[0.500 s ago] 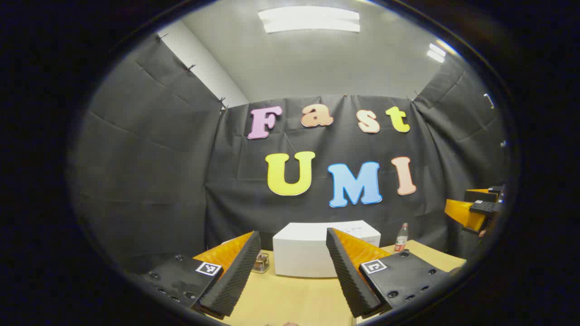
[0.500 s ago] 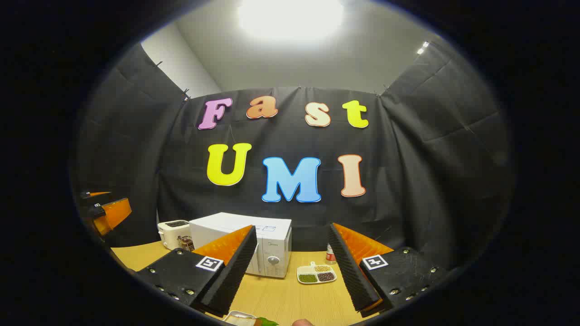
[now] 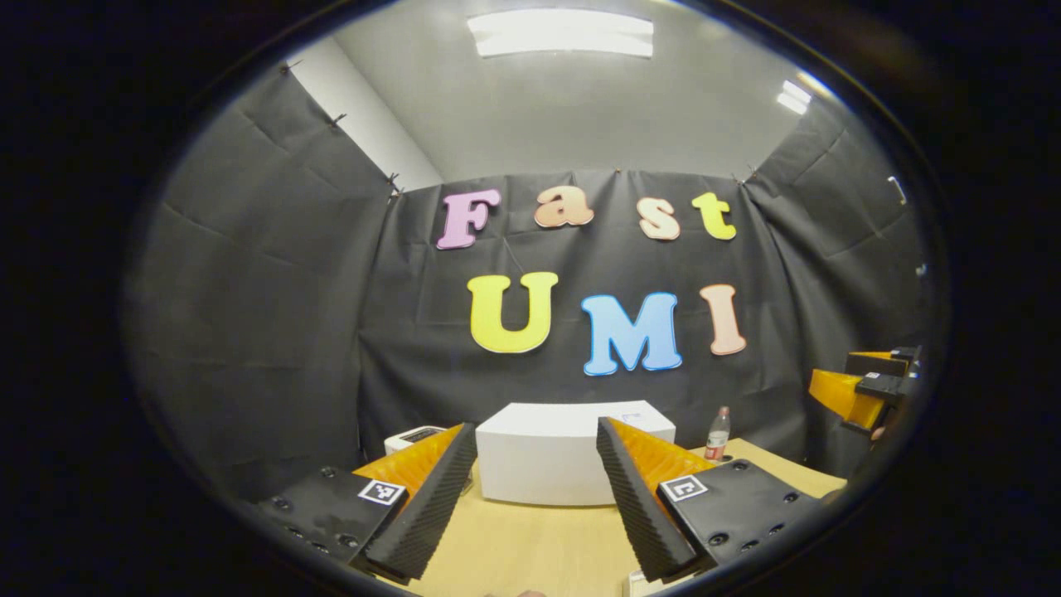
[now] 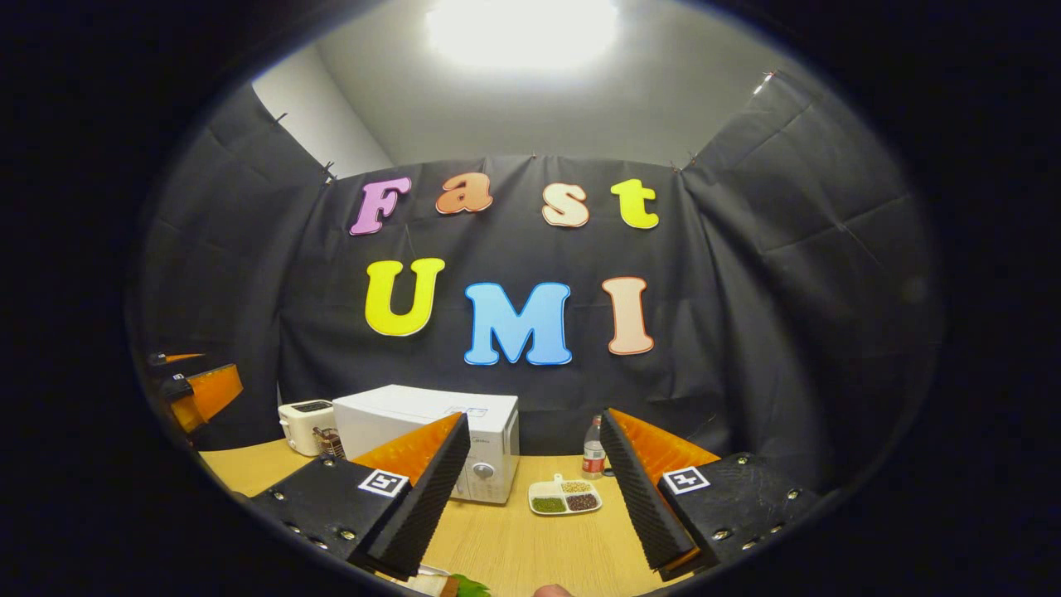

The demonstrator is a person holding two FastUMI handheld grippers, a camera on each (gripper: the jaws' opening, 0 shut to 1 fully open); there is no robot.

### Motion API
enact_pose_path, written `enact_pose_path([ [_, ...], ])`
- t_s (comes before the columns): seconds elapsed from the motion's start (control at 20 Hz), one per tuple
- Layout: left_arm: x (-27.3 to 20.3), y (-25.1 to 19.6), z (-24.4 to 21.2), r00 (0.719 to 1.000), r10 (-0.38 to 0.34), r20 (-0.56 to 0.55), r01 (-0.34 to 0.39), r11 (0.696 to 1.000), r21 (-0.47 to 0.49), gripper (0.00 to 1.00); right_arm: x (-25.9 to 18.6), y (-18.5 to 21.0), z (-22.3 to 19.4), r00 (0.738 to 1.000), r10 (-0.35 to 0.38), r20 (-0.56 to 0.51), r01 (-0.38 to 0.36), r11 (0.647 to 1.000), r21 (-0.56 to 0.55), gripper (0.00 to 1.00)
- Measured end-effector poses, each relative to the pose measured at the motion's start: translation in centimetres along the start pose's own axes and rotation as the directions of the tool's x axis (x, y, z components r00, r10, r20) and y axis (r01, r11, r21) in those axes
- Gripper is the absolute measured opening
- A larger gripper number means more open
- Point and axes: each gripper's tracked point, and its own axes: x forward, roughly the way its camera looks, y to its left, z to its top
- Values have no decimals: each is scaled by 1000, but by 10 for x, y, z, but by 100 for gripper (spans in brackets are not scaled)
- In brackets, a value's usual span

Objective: Open the microwave oven with the left hand, put the food in, and close the microwave oven.

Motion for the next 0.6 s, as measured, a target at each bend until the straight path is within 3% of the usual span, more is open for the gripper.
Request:
enact_pose_path([
  [0.35,0,-32,-10,1000,11,-13,-11,1000,-6,97,-3,-18,-4,999,41,26,-41,999,16,95],
  [0.6,27,-56,-21,1000,-22,-17,22,1000,16,97,-9,-26,-14,999,34,10,-34,999,25,96],
])
